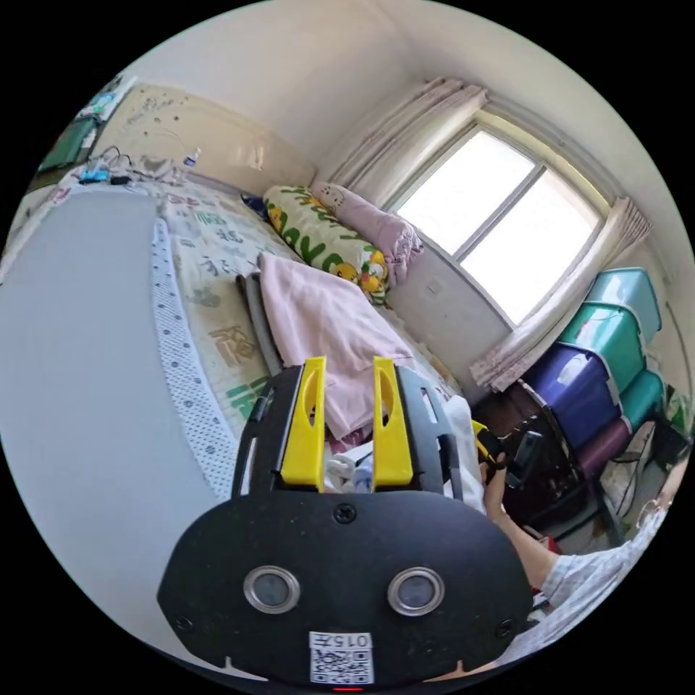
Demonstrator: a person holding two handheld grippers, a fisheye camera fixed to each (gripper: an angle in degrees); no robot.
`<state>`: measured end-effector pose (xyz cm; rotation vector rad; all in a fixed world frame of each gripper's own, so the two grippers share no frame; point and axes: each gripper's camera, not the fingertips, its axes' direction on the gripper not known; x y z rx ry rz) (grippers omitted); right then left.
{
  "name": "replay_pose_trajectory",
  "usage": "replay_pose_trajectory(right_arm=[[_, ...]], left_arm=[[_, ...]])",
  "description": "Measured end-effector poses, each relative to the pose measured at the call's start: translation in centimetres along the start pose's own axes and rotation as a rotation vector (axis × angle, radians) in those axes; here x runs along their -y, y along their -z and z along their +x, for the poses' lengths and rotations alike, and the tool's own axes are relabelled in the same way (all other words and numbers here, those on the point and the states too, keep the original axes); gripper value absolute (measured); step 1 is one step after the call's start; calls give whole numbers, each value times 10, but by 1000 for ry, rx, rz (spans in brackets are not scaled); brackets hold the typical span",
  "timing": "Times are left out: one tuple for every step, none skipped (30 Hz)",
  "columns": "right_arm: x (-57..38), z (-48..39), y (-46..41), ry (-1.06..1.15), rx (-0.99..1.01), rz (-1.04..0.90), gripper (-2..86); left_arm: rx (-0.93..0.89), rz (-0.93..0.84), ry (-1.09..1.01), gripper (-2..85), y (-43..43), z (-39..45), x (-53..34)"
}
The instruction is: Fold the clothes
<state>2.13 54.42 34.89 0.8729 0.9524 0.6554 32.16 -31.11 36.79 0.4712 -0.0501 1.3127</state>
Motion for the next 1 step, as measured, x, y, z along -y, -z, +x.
replay_pose_trajectory(right_arm=[[-6,-4,-3,0,0,0,11]], left_arm=[[7,-2,24,117,-14,-7,4]])
